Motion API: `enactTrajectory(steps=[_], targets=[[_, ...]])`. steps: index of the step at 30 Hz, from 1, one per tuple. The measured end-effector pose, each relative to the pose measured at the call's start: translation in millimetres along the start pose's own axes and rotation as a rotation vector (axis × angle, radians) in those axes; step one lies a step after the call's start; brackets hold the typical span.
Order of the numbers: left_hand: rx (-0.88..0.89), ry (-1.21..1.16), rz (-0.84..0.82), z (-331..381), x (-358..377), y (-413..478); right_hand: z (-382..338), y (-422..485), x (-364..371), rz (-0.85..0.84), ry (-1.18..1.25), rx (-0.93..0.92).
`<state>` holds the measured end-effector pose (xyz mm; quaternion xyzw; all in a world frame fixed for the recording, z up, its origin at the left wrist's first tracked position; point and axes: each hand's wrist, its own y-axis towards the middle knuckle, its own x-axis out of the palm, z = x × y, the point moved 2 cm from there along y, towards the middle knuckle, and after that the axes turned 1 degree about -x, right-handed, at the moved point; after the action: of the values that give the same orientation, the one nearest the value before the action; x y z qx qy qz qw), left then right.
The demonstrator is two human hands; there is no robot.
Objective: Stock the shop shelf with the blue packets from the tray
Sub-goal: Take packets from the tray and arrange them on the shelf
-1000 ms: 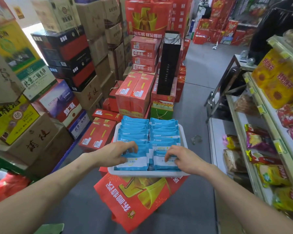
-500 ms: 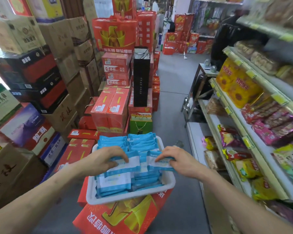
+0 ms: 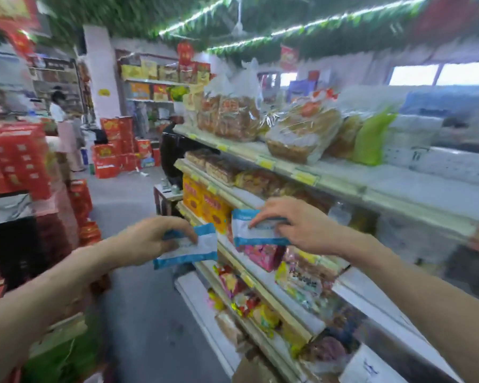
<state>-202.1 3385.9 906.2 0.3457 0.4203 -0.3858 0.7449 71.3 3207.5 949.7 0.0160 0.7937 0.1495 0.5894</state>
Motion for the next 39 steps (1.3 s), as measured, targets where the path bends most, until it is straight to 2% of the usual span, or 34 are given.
enactTrajectory(steps=[9,14,18,24,31,39], targets=[[0.291,-0.179,0.083,150.1,-17.4,219.2,124.6,-85.3,-216.6,0.283,-0.061,0.284],[0.414,-0.158,0.069,240.6,10.8,326.3,231.8,-170.6,-280.0,0.303,-0.130,0.523],[0.506,-0.100,0.031,299.7,42.7,400.0,302.3,-224.3,-295.0,0.306,-0.121,0.654],[0.597,-0.115,-0.083,366.6,87.7,495.3,360.7,-261.4,-288.9,0.290,-0.118,0.784],[0.660,-0.111,-0.179,406.2,136.7,572.5,397.2,-284.9,-289.5,0.291,-0.252,0.856],[0.703,-0.085,-0.229,429.7,172.8,615.3,419.1,-296.9,-288.8,0.323,-0.322,0.907]])
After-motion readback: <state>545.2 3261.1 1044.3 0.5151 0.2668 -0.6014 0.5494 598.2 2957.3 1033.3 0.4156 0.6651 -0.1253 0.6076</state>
